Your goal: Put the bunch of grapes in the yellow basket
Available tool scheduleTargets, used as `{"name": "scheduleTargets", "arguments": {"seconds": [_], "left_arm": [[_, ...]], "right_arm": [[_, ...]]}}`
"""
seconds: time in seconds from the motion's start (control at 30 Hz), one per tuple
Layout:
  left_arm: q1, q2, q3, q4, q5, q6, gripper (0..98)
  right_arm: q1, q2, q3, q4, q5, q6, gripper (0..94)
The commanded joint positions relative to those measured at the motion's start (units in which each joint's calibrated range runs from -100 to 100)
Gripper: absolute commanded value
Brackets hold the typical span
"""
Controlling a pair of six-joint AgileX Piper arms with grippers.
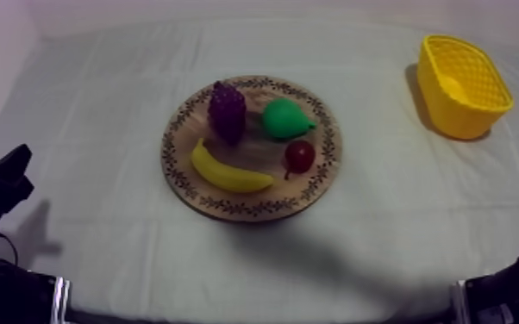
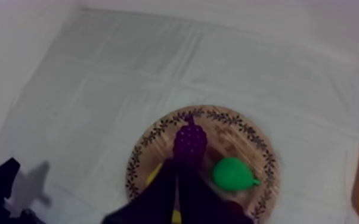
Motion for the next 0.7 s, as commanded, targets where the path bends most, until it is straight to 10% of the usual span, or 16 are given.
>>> {"name": "scheduleTargets", "arguments": {"seconds": [0.0,0.67], "left_arm": [[-0.03,0.0,-0.03,0.02,0.01,0.0,0.1],[-0.03,0.0,-0.03,0.02,0.01,0.0,0.1]], "right_arm": [[0.04,3.78,-4.28,-0.33,2.28,0.08,0.2],[0.67,21.87,-17.12,-0.99,9.96,-1.36,0.2]]}}
